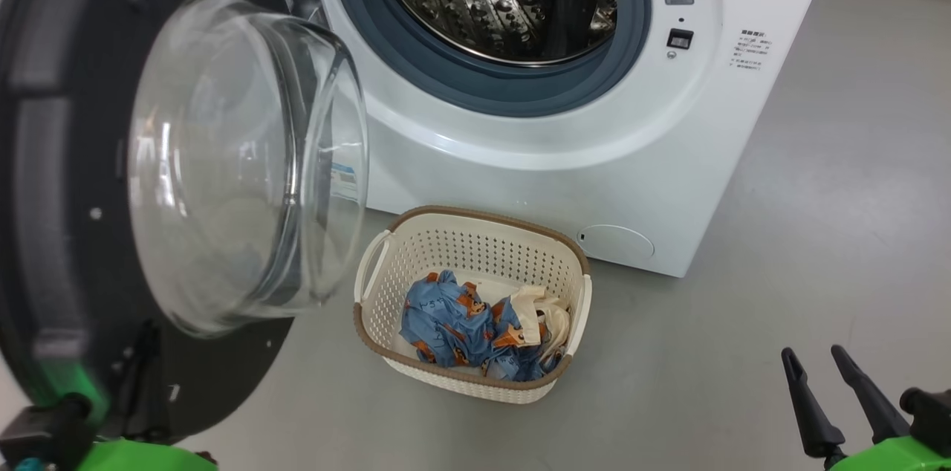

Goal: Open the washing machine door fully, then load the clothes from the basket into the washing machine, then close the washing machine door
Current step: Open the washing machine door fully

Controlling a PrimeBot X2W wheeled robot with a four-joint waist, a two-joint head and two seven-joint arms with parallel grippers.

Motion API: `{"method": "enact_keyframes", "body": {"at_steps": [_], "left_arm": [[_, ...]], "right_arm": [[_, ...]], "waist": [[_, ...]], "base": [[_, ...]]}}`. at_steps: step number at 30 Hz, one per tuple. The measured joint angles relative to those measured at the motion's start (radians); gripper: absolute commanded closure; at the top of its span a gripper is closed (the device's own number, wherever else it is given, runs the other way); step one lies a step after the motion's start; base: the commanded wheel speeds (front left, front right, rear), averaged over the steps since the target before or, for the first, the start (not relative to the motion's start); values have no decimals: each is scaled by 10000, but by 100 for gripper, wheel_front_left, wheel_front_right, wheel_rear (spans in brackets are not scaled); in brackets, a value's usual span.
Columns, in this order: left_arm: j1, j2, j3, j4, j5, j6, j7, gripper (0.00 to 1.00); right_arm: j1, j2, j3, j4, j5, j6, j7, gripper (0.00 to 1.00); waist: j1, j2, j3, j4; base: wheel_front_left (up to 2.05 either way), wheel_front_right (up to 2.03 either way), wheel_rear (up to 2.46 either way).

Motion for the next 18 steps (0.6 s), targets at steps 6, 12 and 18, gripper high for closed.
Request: {"method": "enact_keyframes", "body": {"at_steps": [6, 12, 18], "left_arm": [[-363, 224, 504, 656, -2, 148, -92, 100], [-721, 525, 1141, 1327, -2, 257, -176, 100], [-1060, 838, 1722, 2056, -2, 155, -190, 100]], "right_arm": [[-177, -88, 0, -15, 0, 0, 0, 0], [-320, -151, 8, -58, -29, 0, 0, 0], [-383, -165, 8, -59, -67, 0, 0, 0]], "waist": [[0, 0, 185, -54], [0, 0, 383, -176], [0, 0, 584, -245]], "base": [[0, 0, 0], [0, 0, 0], [0, 0, 0]]}}
